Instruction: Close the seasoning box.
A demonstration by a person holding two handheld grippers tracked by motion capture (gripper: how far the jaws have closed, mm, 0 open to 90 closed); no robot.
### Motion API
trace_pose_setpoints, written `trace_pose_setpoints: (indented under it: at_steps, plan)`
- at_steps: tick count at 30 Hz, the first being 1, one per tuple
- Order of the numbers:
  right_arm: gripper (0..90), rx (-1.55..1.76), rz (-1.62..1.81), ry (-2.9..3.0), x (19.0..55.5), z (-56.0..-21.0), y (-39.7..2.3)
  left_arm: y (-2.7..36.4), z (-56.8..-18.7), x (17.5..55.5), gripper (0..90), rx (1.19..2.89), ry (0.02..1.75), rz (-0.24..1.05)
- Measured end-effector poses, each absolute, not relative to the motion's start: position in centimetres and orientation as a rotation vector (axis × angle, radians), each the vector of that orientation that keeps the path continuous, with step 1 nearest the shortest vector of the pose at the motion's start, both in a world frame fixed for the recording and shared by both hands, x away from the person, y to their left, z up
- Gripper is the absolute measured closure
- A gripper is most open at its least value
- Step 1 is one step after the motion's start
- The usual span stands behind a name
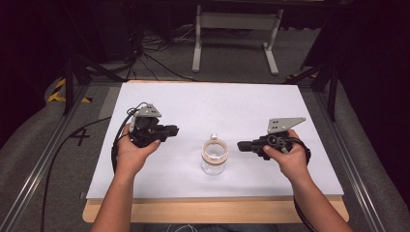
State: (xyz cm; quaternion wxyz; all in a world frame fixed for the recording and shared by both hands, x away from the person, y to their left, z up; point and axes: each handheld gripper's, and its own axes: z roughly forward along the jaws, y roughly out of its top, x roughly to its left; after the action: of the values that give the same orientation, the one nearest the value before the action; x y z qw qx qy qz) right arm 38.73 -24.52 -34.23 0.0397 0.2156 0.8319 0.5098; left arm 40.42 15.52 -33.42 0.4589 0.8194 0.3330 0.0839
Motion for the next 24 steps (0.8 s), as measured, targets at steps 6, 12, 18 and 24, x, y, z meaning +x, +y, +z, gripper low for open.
trace_pose_setpoints:
  at_steps: [6,12,18,24]
  plan:
    - [84.6,0.728,1.551,2.474,39.9,-33.9,-26.3,16.8,-33.9,40.2,77.6,1.993,0.887,0.228]
    - [78.4,0.845,1.474,2.375,41.3,-34.2,-29.0,18.1,-34.4,40.2,76.6,1.988,0.933,0.262]
    - [64.8,0.999,1.359,2.25,42.7,-35.3,-32.2,18.8,-35.4,40.8,73.8,1.975,0.998,0.28]
    - [56.7,1.169,1.224,2.205,44.3,-37.9,-35.2,19.1,-36.3,41.5,72.8,1.983,1.024,0.281]
